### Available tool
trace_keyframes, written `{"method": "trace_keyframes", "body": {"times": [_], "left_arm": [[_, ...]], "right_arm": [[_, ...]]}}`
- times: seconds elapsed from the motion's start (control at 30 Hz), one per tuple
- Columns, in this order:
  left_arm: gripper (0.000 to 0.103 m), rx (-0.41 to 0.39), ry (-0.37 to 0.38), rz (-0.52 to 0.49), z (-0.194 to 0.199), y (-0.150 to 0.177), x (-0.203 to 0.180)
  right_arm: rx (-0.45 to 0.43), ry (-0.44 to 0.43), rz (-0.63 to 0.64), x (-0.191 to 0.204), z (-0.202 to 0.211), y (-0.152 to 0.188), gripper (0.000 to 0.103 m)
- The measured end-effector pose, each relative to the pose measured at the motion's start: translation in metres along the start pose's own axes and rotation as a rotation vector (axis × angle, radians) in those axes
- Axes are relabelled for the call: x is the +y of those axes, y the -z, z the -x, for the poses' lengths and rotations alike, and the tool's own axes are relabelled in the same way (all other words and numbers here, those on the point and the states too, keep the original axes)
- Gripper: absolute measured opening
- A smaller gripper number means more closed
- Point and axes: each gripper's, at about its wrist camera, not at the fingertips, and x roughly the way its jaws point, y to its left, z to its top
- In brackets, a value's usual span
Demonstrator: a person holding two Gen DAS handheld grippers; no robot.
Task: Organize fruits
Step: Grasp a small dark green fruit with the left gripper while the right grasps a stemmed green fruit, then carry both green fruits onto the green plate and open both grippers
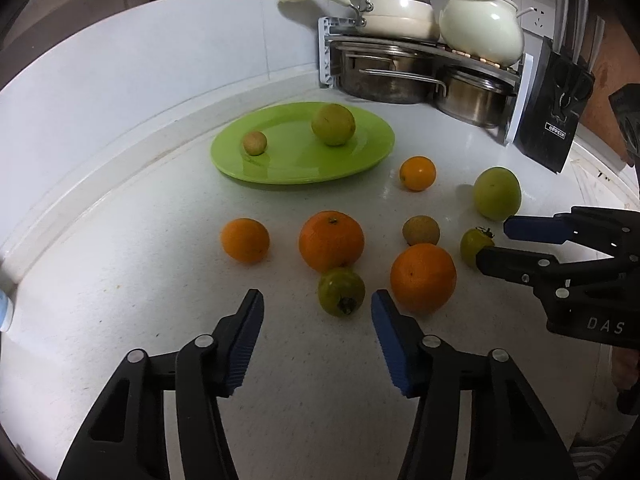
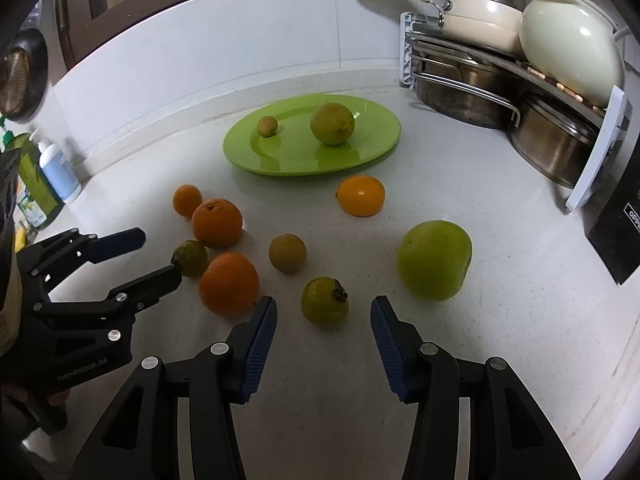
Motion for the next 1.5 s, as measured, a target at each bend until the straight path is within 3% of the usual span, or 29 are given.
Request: {"method": "trace_keyframes", "body": {"times": [0.6, 1.2, 1.5], "left_arm": [[0.028, 0.049, 0.055, 0.03, -0.021, -0.006, 0.0], [0.028, 0.019, 0.047, 0.032, -0.01, -0.007, -0.002], [0.028, -0.026, 0.026, 0.037, 0.012, -0.017, -0.002]], "right_arm": [[0.041, -0.04, -0.008, -0.002, -0.023, -0.004, 0.03], [0.016, -0.033, 0.001, -0.002, -0.013, -0.005, 0.029], [-0.037, -0.053, 0.007, 0.002, 0.006, -0.015, 0.029]]}}
